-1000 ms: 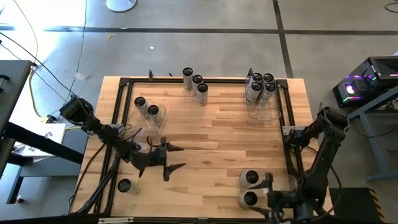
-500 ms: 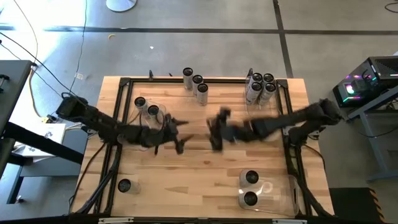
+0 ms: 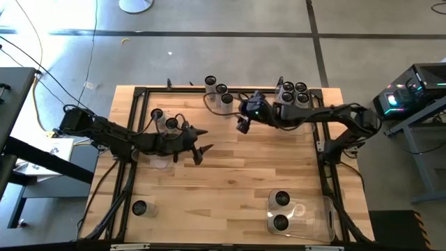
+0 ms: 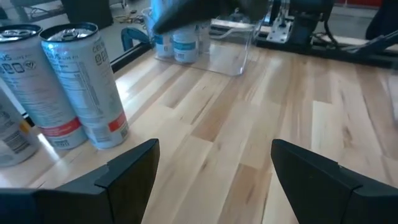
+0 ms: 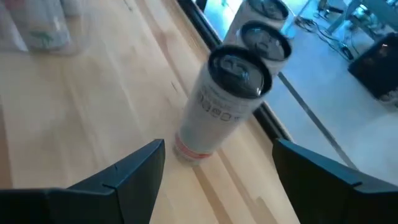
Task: Sort soda cans
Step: Put the white-pink soda can into the middle transparent bin
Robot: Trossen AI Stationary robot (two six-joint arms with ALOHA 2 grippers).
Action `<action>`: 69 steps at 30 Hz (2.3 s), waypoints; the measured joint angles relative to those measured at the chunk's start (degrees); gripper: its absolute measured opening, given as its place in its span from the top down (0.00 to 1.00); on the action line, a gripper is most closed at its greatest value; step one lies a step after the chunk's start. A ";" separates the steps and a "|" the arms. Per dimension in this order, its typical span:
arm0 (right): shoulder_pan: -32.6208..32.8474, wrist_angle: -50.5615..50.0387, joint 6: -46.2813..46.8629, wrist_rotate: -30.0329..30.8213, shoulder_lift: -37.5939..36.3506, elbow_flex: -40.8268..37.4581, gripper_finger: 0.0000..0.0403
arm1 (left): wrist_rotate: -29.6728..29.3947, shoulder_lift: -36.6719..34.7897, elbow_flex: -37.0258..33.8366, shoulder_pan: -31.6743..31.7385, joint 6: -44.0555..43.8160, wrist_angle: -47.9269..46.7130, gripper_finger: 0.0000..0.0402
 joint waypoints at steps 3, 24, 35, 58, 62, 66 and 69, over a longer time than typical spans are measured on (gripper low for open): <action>-1.49 11.48 -0.07 -3.76 -0.65 -6.23 0.28 | -0.01 0.02 0.02 -0.06 1.05 2.45 0.25; -6.79 22.49 -3.43 -15.67 1.75 -2.45 0.19 | 0.08 0.02 0.06 0.96 26.09 15.39 0.25; -9.66 24.86 4.36 -18.20 7.01 0.12 0.16 | 0.13 0.02 0.07 0.96 26.33 12.66 0.25; -9.41 22.13 3.23 -21.61 13.75 2.48 0.41 | 0.13 0.02 0.07 -1.37 22.43 9.23 0.25; -7.12 21.31 2.86 -24.42 12.90 2.42 0.41 | -2.04 -0.98 0.07 -2.68 21.48 8.77 0.25; -2.32 21.14 2.52 -28.96 11.55 2.33 0.41 | -12.13 -4.58 0.11 -6.04 22.54 4.69 0.25; 2.07 22.84 1.05 -33.05 11.05 2.35 0.41 | -17.32 -8.01 0.11 -8.23 23.60 0.13 0.25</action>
